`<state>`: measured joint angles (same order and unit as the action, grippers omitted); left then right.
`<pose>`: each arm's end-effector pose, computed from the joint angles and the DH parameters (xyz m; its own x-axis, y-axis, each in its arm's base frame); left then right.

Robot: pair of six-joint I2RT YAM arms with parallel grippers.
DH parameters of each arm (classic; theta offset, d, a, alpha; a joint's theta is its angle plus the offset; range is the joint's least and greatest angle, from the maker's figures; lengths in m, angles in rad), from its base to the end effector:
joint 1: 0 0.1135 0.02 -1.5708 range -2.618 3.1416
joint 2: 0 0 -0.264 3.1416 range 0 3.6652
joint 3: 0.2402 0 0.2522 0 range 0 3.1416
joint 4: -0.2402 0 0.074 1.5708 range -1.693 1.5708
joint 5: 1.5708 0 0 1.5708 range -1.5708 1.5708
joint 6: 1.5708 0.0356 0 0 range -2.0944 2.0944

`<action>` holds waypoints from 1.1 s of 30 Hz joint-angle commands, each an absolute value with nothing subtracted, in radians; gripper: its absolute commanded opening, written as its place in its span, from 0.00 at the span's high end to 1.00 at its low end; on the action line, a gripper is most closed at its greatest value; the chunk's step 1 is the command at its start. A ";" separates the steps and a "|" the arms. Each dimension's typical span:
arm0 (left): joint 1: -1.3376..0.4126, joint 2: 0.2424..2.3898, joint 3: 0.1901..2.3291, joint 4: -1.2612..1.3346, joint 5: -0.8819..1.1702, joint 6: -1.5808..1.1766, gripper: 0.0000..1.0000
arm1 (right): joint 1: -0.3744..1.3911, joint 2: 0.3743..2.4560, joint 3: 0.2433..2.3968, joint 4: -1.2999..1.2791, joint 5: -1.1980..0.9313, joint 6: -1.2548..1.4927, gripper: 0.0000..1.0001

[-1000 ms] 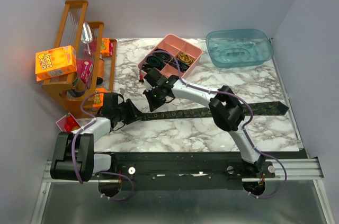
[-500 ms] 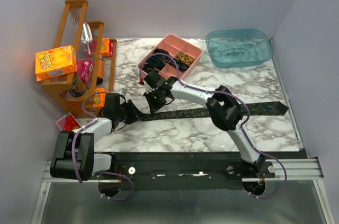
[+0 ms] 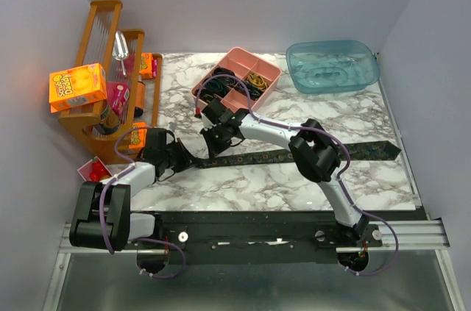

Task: Roll the ties
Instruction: Roll the tie at the center of the board.

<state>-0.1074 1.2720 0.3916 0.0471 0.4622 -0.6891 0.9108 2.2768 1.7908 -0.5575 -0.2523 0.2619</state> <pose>0.2128 -0.0389 0.1368 -0.8185 -0.4842 -0.3091 -0.1637 0.7125 -0.6823 0.2937 0.3929 0.1593 -0.7298 -0.5314 -0.4302 -0.6761 0.6544 0.3386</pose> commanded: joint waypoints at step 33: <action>-0.153 1.201 0.554 -0.215 0.301 -0.594 1.00 | 0.937 2.240 1.715 -0.477 -0.351 0.249 0.99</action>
<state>-0.1463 1.2285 0.5205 -0.2043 0.3164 -0.6086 0.9241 2.2272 1.7264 -0.4904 -0.3313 0.2604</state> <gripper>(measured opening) 0.077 0.012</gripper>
